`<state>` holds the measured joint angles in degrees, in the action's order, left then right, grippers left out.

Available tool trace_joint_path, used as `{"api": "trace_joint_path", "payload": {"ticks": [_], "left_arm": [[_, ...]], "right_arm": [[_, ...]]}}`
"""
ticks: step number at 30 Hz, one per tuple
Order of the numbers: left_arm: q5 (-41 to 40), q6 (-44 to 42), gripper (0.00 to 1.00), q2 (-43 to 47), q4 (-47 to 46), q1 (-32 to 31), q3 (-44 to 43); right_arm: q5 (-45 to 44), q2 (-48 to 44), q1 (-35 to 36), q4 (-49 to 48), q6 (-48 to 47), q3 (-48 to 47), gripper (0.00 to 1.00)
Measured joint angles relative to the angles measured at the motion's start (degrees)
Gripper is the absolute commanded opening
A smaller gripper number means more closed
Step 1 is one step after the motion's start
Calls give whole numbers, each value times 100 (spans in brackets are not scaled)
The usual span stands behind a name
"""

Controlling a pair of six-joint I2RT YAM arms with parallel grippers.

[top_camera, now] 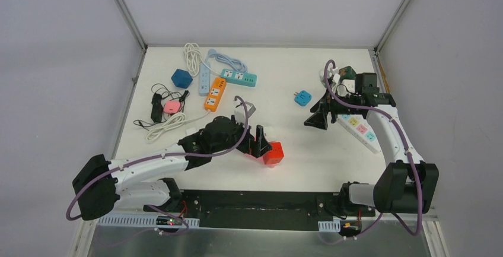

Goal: Pull the plug off the socket
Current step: Remove the plug from the socket.

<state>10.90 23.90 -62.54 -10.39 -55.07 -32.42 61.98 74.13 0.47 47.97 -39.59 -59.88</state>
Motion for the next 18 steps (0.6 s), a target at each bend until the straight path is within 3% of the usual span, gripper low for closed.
{"api": "trace_joint_path", "payload": {"ticks": [3, 10, 18], "left_arm": [[-748, 551, 99, -131, 839, -398, -586], [-3338, 1567, 99, -1025, 2994, -1908, -2542], [-5003, 2404, 99, -2551, 4238, -2328, -3842]], "right_arm": [[0, 0, 0, 2, 0, 0, 83], [2, 0, 0, 39, -9, 0, 83], [2, 0, 0, 42, -42, -2, 83]]}}
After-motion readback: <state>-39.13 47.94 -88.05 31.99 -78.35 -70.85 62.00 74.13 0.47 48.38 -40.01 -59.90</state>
